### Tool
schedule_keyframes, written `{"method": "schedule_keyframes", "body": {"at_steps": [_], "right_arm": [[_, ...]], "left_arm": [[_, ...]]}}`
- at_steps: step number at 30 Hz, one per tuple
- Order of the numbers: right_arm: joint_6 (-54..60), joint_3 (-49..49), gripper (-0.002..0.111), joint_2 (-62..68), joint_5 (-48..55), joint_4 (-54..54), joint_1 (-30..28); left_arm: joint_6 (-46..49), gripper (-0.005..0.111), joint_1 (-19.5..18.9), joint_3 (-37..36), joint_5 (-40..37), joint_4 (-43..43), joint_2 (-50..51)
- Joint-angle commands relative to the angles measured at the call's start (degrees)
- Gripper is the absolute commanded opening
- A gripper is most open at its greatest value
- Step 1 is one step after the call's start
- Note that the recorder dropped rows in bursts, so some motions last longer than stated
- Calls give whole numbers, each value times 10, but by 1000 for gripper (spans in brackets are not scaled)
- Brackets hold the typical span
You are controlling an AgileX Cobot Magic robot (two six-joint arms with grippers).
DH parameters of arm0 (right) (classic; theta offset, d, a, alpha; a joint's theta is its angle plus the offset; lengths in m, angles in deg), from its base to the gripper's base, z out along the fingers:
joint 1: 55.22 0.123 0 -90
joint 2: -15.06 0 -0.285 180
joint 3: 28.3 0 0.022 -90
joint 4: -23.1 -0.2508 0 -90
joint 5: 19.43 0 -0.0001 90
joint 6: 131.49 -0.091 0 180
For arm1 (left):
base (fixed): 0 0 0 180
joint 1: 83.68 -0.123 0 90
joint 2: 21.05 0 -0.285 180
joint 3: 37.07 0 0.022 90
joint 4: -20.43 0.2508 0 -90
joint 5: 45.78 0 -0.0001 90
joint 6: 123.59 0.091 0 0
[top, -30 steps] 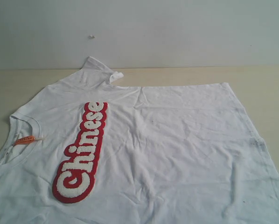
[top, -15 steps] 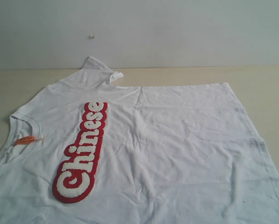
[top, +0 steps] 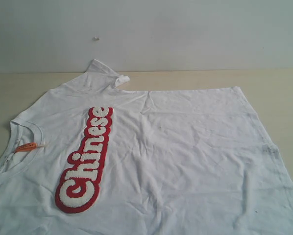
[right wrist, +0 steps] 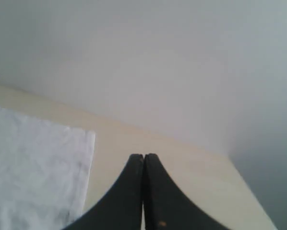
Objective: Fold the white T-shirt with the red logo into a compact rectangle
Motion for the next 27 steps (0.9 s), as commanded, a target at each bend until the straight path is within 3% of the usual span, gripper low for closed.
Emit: {"method": "schedule_keyframes", "body": {"at_steps": [1,4,7,9,12,17,21,23,27], "right_arm": [[-81,-3,0,-3,-157,-58,1],[-193,-3,0,-3,-294,-113,1],[-314,-3,0,-3,-427,-128,1],[-333,-3,0,-3,-506,-170,1],[-349,10,0,-3,-544,-285,1],[-377,22,0,-3,-543,-380,1],[-534,30,0,-3,-494,-358,1],[-548,47,0,-3,-421,-293,1],[-599,120,0,15,-231,-46,1]], "left_arm": [[-2,0,3,30,3,-11,1],[25,0,6,74,-12,-11,2],[81,0,26,134,-85,-14,15],[138,0,46,182,-145,-32,39],[199,0,65,245,-189,-54,83],[259,0,75,348,-285,-62,170],[367,0,75,425,-372,-117,230],[414,0,75,464,-416,-132,256],[484,0,76,534,-505,-126,311]]}}
